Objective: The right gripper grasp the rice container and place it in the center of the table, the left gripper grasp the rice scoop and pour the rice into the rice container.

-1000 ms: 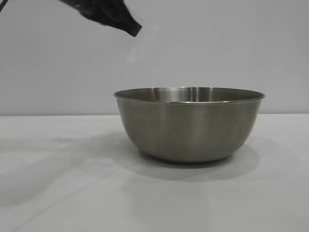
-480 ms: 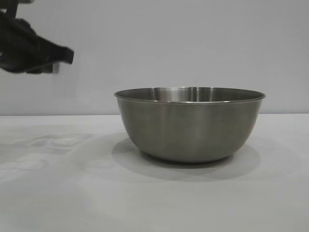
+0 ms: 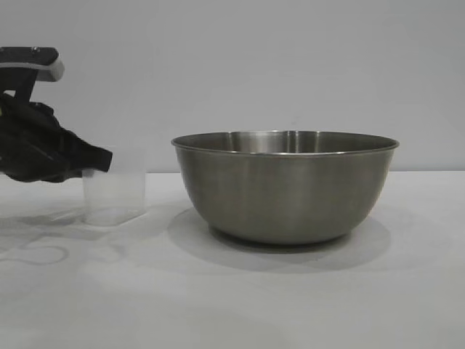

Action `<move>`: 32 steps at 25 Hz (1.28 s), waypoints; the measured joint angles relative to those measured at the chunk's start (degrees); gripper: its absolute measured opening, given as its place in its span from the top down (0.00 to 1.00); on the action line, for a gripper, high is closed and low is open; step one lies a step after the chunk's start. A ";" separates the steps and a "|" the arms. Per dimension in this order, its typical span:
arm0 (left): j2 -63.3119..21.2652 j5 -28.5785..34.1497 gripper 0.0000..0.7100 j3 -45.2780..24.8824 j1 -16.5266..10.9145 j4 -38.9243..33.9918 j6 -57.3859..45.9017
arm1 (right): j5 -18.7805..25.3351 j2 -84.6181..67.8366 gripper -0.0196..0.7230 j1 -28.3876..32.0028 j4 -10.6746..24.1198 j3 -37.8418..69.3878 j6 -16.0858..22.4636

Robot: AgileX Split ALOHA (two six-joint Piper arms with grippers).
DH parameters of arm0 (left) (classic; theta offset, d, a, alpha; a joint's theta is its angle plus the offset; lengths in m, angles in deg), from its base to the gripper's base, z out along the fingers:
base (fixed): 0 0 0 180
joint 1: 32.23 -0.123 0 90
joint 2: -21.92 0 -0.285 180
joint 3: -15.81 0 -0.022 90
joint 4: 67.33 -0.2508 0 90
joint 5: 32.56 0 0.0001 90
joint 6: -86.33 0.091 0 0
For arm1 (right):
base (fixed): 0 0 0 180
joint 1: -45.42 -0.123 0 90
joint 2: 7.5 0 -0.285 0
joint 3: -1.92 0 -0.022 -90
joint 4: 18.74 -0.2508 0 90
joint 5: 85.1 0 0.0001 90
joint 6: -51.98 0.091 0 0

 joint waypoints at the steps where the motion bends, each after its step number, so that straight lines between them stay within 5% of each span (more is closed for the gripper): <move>1: 0.00 -0.47 0.80 -1.42 0.00 -0.35 -0.41 | 0.00 0.00 0.60 0.00 0.00 0.00 0.00; 3: -0.64 -0.47 0.71 -4.63 0.00 -0.85 -1.12 | 0.00 0.00 0.60 0.00 0.00 0.00 0.00; 11: -14.57 -0.33 0.73 -10.38 0.00 -0.35 -2.19 | 0.00 0.00 0.60 0.00 0.00 0.00 0.00; 14: -21.80 4.43 0.73 -10.52 0.00 0.95 -2.65 | 0.00 0.00 0.60 0.00 0.00 0.00 0.00; 17: -31.07 15.68 0.73 -10.61 0.00 2.71 -1.70 | 0.00 0.00 0.60 0.00 0.00 0.00 0.00; 32: -85.76 93.87 0.73 -7.84 0.00 2.21 -1.01 | 0.00 0.00 0.60 0.00 0.00 0.00 0.00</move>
